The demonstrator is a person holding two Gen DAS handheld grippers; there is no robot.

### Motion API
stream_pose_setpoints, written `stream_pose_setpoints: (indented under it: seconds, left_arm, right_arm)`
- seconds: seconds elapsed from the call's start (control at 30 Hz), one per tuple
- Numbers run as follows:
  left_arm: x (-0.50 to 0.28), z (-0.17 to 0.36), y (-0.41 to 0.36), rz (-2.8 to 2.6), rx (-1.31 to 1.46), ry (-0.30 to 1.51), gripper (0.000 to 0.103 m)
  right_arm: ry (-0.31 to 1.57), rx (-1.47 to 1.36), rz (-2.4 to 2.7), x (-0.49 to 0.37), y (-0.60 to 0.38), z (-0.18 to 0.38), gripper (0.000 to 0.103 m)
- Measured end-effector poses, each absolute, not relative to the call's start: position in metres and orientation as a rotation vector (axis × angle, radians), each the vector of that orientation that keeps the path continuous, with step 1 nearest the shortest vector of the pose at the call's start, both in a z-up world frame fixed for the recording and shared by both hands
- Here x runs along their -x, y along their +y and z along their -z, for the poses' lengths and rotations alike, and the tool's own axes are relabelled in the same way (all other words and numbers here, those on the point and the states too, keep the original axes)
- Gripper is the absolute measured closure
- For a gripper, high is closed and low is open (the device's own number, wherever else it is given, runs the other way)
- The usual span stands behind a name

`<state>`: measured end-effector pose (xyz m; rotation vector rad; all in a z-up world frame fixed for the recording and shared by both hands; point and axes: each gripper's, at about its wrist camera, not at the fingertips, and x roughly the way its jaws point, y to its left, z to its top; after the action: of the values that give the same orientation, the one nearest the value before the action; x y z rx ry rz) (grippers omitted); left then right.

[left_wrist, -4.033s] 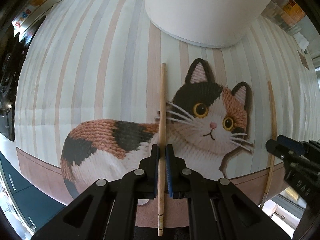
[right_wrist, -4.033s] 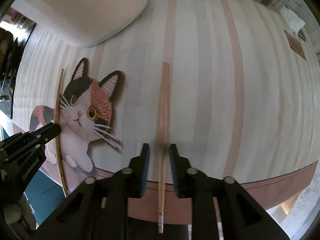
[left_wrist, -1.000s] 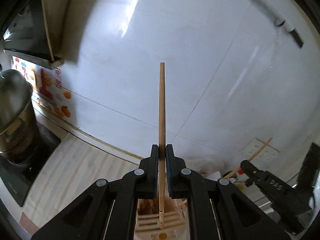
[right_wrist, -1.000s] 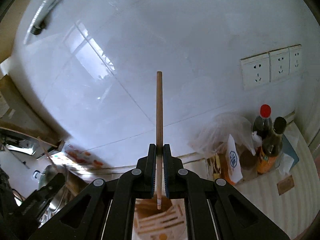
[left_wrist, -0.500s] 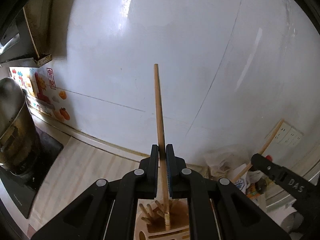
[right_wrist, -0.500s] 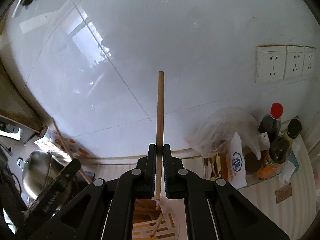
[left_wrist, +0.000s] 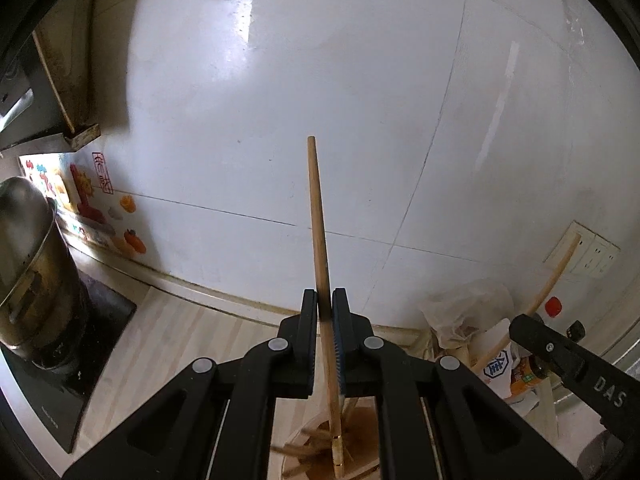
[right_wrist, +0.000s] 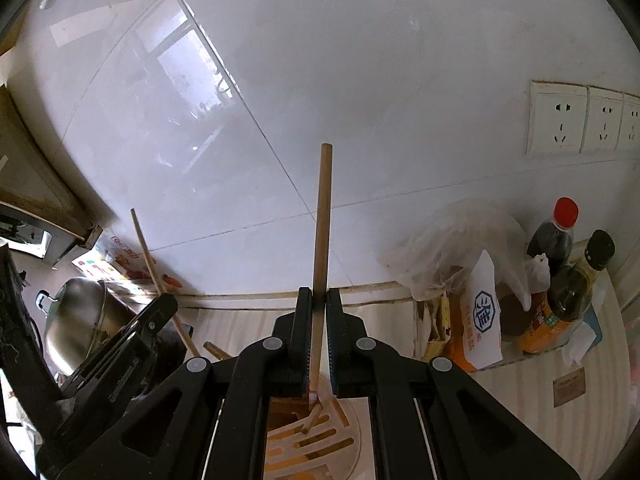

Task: Organize utensils
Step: 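Lower the left tool's chopstick into the holder while the right tool lowers its own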

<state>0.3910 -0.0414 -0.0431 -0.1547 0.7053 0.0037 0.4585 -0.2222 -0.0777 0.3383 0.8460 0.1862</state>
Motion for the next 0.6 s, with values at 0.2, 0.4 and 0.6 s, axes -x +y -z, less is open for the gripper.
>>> stream_pose_setpoints:
  seconds: [0.2, 0.4, 0.6]
  left_arm:
    - [-0.388, 0.048, -0.041, -0.005, 0.147, 0.696, 0.097]
    - [-0.383, 0.053, -0.038, -0.005, 0.156, 0.681, 0.097]
    - [-0.375, 0.052, -0.043, 0.002, 0.123, 0.635, 0.097]
  right_arm:
    - [0.832, -0.322, -0.191, -0.454, -0.219, 0.076, 0.096]
    - [0.818, -0.319, -0.197, -0.448, -0.219, 0.076, 0.096]
    - [0.807, -0.326, -0.195, -0.442, -0.222, 0.076, 0.096]
